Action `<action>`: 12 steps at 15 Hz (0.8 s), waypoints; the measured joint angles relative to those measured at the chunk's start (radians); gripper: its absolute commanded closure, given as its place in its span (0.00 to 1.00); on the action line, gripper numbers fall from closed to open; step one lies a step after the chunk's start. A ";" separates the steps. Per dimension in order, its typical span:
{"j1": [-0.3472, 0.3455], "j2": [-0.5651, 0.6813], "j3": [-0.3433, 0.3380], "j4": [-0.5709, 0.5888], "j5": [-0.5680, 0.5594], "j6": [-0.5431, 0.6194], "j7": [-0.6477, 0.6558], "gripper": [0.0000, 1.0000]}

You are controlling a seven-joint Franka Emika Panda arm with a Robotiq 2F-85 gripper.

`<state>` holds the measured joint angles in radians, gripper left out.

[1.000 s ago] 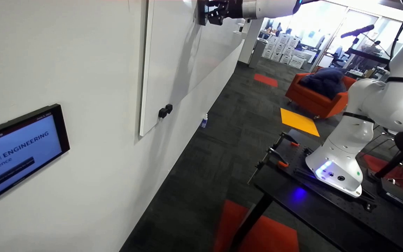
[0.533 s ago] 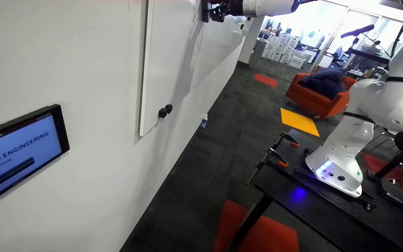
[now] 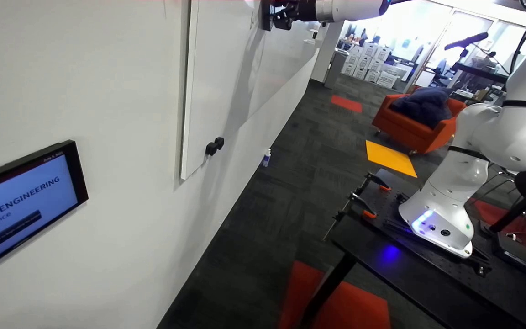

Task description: Use the gray eraser to erase the white board

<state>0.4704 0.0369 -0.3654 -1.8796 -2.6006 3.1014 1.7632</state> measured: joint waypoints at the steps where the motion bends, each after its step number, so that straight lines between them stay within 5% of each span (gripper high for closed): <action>1: -0.002 0.001 0.011 -0.001 0.000 0.011 0.000 0.69; 12: -0.003 0.035 0.218 -0.077 -0.001 0.030 -0.038 0.69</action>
<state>0.4677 0.0719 -0.1470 -1.9571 -2.6012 3.1316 1.7252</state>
